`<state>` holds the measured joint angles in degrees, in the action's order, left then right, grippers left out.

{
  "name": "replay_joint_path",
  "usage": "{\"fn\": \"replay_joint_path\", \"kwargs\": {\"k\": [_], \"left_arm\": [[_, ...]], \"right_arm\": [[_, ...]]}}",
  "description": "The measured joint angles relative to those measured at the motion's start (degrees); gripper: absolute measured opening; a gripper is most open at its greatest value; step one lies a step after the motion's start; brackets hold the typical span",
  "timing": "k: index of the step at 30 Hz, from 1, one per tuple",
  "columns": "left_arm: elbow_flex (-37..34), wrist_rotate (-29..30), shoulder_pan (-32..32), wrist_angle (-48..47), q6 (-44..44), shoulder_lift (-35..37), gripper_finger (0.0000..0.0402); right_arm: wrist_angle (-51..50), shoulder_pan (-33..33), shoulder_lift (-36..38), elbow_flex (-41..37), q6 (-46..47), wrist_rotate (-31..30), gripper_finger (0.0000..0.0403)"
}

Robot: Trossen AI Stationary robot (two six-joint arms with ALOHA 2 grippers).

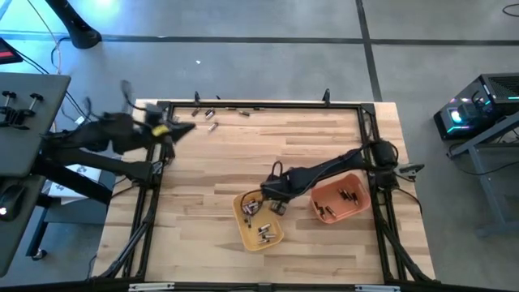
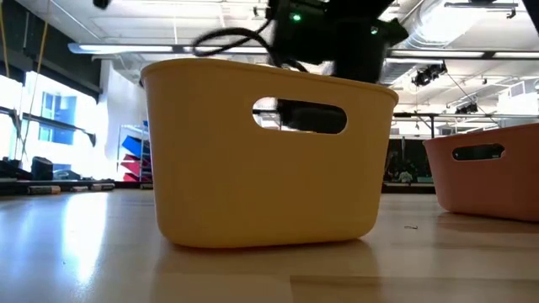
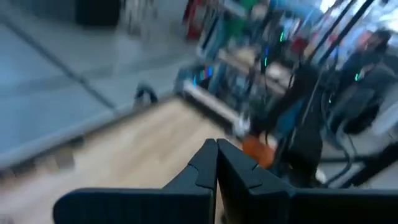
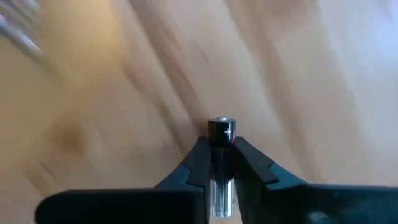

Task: Sort batteries
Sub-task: Put the silver battery into the yellow bin

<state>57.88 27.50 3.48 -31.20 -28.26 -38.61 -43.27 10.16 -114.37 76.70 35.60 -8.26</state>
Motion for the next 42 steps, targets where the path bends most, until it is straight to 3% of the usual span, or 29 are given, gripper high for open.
{"fn": "replay_joint_path", "kwargs": {"k": [5,8,11,15,19,25,29,33,40,42], "left_arm": [[0.97,3.25,-0.01,0.34,4.92,2.24,0.0],[0.99,3.34,-0.01,-3.15,4.11,3.09,0.0],[0.98,3.58,-0.01,-8.7,1.26,2.96,0.0],[0.97,5.2,-0.08,-16.32,-2.42,1.8,0.0001],[0.95,7.73,-0.42,-19.32,-4.21,0.59,0.0012],[0.95,5.68,-3.12,-19.52,0.52,-0.16,0.0055],[0.99,3.12,-6.31,-22.53,4.43,-1.57,0.0096],[0.97,1.76,-12.54,-23.14,8.58,-6.94,0.0137],[0.88,-2.65,-32.08,-17.69,20.46,-27.03,0.0182],[0.9,-8.22,-38.48,-13.66,22.66,-33.61,0.0186]], "right_arm": [[1.35,-1.03,8.32,0.12,-0.86,0.87,0.002],[9.9,-0.19,11.21,0.12,-1.05,3.52,0.002],[19.94,1.96,12.05,0.19,2.14,8.31,0.002],[25.89,4.85,8.99,0.21,6.21,11.34,0.0026],[28.72,6.16,5.3,0.08,14.04,11.0,0.0075],[29.24,5.56,3.64,0.21,20.78,12.84,0.0189],[27.23,3.85,3.79,4.14,22.53,13.03,0.0231],[19.55,0.82,4.09,13.59,16.49,9.13,0.0238],[-2.68,-6.85,4.11,32.04,2.05,0.32,0.0236],[-9.75,-9.14,4.11,36.74,-1.88,-0.76,0.0236]]}}
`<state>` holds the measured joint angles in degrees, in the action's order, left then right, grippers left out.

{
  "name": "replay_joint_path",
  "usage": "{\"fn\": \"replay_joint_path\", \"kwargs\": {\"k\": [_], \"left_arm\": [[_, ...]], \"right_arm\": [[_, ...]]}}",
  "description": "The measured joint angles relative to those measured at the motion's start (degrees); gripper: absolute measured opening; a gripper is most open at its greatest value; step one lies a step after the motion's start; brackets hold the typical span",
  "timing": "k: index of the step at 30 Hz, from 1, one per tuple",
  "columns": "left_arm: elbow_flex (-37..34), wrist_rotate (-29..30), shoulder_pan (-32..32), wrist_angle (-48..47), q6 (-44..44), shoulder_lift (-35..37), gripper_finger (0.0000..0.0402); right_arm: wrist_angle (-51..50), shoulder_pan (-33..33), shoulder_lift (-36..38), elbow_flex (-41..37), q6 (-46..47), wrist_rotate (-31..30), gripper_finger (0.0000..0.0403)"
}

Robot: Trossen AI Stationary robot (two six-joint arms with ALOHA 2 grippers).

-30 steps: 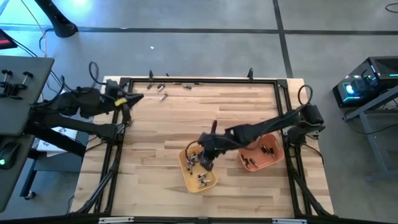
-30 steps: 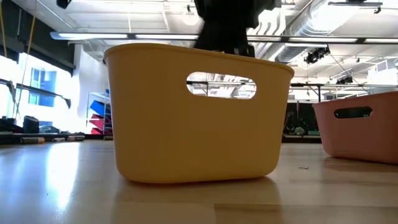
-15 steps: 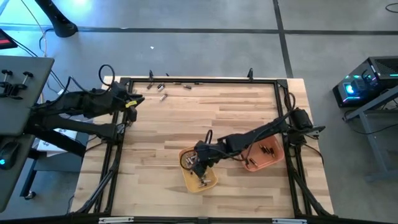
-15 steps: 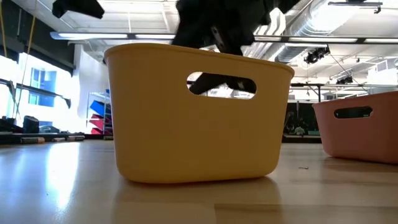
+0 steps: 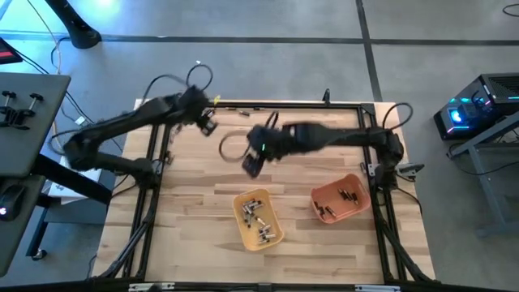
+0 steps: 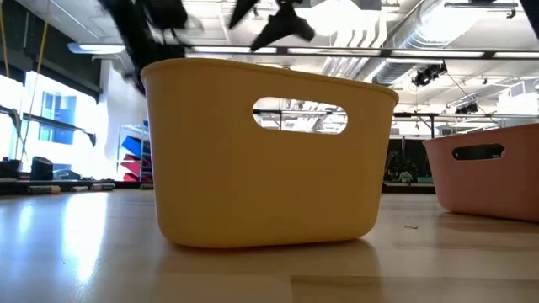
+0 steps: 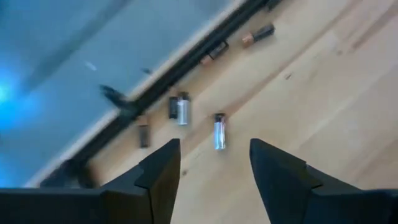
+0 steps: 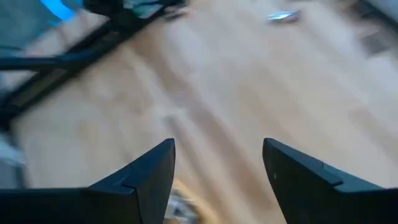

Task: Sort batteries
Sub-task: Put the silver battery into the yellow bin

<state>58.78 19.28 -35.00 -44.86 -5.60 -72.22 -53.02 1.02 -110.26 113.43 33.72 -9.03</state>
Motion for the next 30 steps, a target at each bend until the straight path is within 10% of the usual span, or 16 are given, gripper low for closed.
{"fn": "replay_joint_path", "kwargs": {"k": [6,21,30], "left_arm": [[2.55,-19.58,-10.38,4.17,-1.51,-17.14,0.0186],[6.14,-15.42,-11.02,4.01,2.21,-33.34,0.018],[7.28,-23.92,-14.32,1.32,5.17,-40.14,0.0032]], "right_arm": [[-16.16,-5.6,0.09,9.9,-14.03,-0.06,0.0236],[-17.2,-16.52,0.11,10.44,-32.62,15.55,0.0236],[-17.06,-16.48,0.12,10.44,-29.53,16.0,0.0236]]}}
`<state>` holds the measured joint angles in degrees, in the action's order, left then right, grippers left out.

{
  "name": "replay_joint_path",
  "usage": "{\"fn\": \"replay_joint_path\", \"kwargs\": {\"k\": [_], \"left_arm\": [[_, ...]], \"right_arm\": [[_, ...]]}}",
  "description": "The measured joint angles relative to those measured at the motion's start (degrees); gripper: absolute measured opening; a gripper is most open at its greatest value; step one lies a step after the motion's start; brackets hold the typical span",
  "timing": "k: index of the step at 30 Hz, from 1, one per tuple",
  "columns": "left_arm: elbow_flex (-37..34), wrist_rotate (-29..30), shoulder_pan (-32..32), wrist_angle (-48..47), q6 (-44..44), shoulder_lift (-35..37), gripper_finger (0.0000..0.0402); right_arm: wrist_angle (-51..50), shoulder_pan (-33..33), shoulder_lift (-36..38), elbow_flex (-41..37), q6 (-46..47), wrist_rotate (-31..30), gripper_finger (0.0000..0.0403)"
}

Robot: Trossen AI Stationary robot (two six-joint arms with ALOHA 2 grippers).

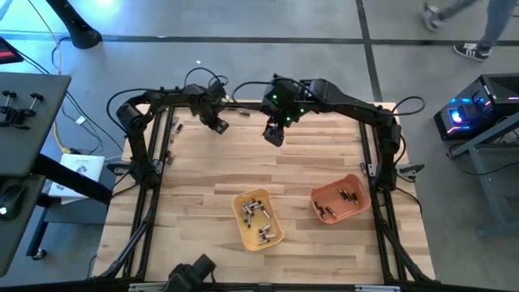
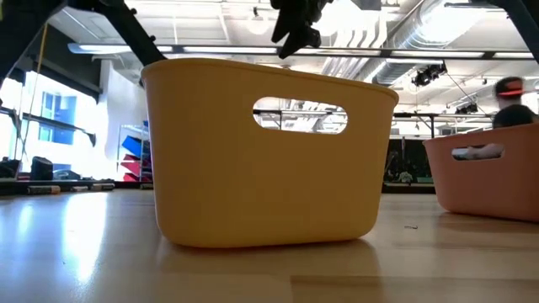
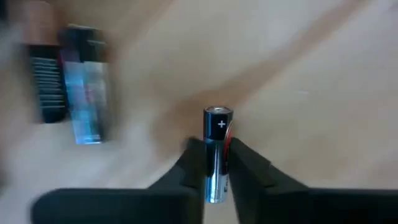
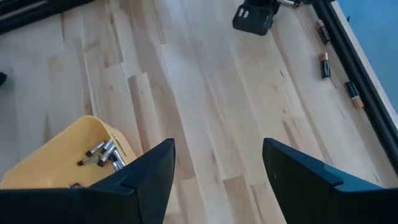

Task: Sort batteries
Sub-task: Put the silver battery into the yellow bin

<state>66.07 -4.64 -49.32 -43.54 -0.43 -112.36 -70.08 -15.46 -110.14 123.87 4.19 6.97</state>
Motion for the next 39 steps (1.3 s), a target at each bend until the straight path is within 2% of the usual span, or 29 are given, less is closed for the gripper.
{"fn": "replay_joint_path", "kwargs": {"k": [4,7,9,12,16,19,21,25,31,32,34,39], "left_arm": [[-0.66,-2.89,-0.23,-0.36,0.68,1.96,0.0028],[-1.41,-3.72,-0.43,-1.96,0.64,7.22,0.0026],[-1.19,-3.84,-0.49,-1.44,0.12,12.48,0.0003],[-0.89,-4.56,-0.05,-1.42,-0.83,18.77,0.0006],[-0.91,-8.95,4.08,-0.21,-4.23,24.53,0.0005],[-0.87,-10.56,9.0,1.28,-5.81,27.43,0.0004],[-0.96,-10.24,13.03,1.98,-7.03,28.56,0.0003],[-0.83,-9.6,20.8,1.68,-8.37,30.17,0.0002],[-0.85,0.12,27.42,-2.74,-8.53,30.52,0.0001],[-0.85,1.26,27.88,-3.12,-8.51,30.52,0.0001],[-0.85,2.52,27.93,-4.15,-8.94,30.6,0.0001],[-1.36,4.84,25.59,-5.05,-9.47,32.14,0.0]], "right_arm": [[0.11,0.01,0.01,0.0,1.01,-0.41,0.0236],[0.02,0.02,0.01,0.08,1.35,-0.91,0.0236],[-0.5,0.02,0.01,0.13,0.88,-1.09,0.0236],[-1.69,-0.34,0.01,0.13,-0.32,-1.13,0.0236],[-1.44,-1.26,0.1,-1.22,-2.64,0.3,0.0236],[1.04,-2.33,0.12,-5.22,-3.76,2.98,0.0236],[2.04,-2.91,0.1,-8.59,-4.09,5.54,0.0236],[3.33,-3.31,0.1,-15.17,-4.23,6.38,0.0236],[8.7,-1.52,0.1,-26.89,-5.74,6.33,0.0236],[10.31,-1.06,0.1,-29.51,-4.42,6.0,0.0236],[13.21,-0.59,0.12,-35.43,8.82,3.41,0.0236],[24.75,-1.5,1.87,-53.25,35.61,5.91,0.0236]]}}
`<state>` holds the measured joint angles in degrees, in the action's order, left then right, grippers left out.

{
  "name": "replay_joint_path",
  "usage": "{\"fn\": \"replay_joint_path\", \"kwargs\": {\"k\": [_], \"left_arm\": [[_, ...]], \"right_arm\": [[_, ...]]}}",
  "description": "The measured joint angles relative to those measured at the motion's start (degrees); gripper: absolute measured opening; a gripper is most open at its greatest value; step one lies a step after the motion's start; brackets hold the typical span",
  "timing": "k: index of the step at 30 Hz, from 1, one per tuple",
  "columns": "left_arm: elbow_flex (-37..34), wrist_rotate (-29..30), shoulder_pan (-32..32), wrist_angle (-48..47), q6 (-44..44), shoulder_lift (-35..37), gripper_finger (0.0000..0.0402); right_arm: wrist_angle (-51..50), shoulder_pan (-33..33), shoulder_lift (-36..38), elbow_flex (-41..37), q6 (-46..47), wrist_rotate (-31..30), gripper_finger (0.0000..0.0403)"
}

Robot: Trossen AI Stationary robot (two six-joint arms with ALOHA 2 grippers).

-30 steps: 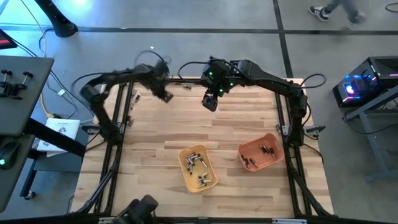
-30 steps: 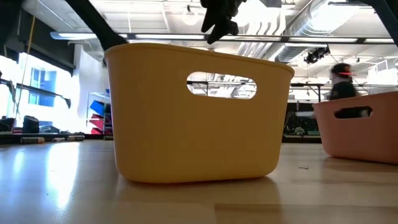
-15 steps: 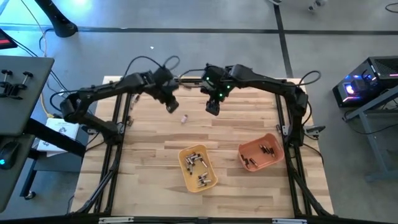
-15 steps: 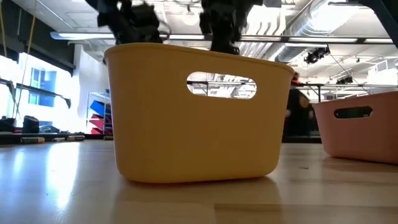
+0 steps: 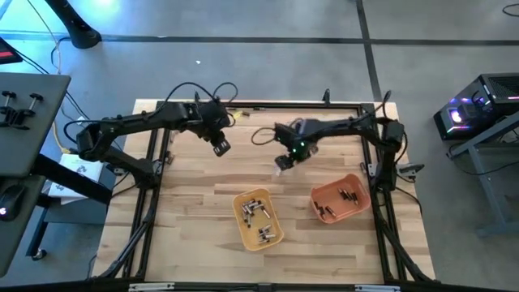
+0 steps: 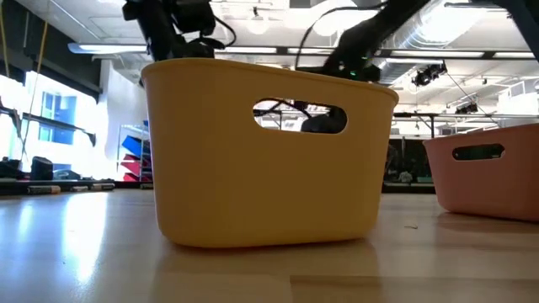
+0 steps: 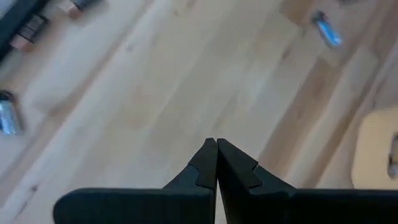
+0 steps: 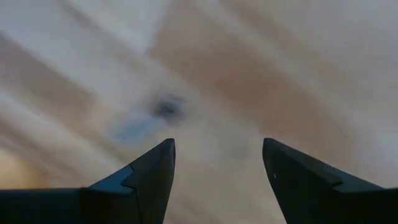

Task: Sort batteries
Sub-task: Put the silver battery into the yellow bin

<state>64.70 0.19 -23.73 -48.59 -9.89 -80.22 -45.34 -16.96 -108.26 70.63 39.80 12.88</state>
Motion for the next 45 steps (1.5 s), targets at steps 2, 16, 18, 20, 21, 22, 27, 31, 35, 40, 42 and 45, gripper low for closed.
{"fn": "replay_joint_path", "kwargs": {"k": [2,16,18,20,21,22,27,31,35,40,42,45], "left_arm": [[-1.4,-0.14,-1.26,2.09,0.0,1.16,0.0],[-8.72,-4.43,-5.25,5.43,-0.08,5.22,0.0],[-8.72,-4.4,-5.24,5.98,0.13,5.68,0.0],[-8.72,-4.38,-5.24,6.2,0.13,5.95,0.0],[-8.72,-4.38,-5.24,6.3,0.33,6.03,0.0],[-8.72,-4.34,-5.24,6.45,0.6,6.03,0.0],[-8.72,-4.33,-5.24,6.33,1.05,6.01,0.0],[-8.72,-4.15,-6.22,7.1,1.11,8.02,0.0],[-8.72,-4.1,-8.56,10.44,0.83,13.79,0.0],[-8.67,-3.95,-10.87,16.9,-0.51,24.36,0.0],[-8.63,-3.57,-11.08,19.93,-1.44,27.93,0.0],[-8.63,-0.91,-11.14,22.18,-3.05,32.14,0.0]], "right_arm": [[6.37,1.44,2.09,-4.24,7.28,1.18,0.0236],[8.44,15.48,4.07,-11.67,25.71,-6.62,0.0235],[5.01,16.51,3.85,-10.34,19.77,-7.45,0.0235],[2.48,17.07,3.69,-9.35,13.34,-8.53,0.0235],[1.84,17.22,3.69,-9.13,10.95,-8.86,0.0235],[1.24,17.23,3.67,-8.89,9.63,-8.89,0.0236],[2.65,17.3,3.83,-9.97,11.3,-8.22,0.0226],[3.08,17.32,3.82,-10.49,12.26,-9.79,0.0158],[2.5,17.17,3.82,-9.93,9.96,-10.91,0.003],[2.26,15.39,3.22,-3.04,0.05,-10.93,0.0023],[2.17,14.79,3.49,1.32,-6.01,-10.73,0.002],[4.67,14.7,3.47,7.77,-15.1,-8.69,0.002]]}}
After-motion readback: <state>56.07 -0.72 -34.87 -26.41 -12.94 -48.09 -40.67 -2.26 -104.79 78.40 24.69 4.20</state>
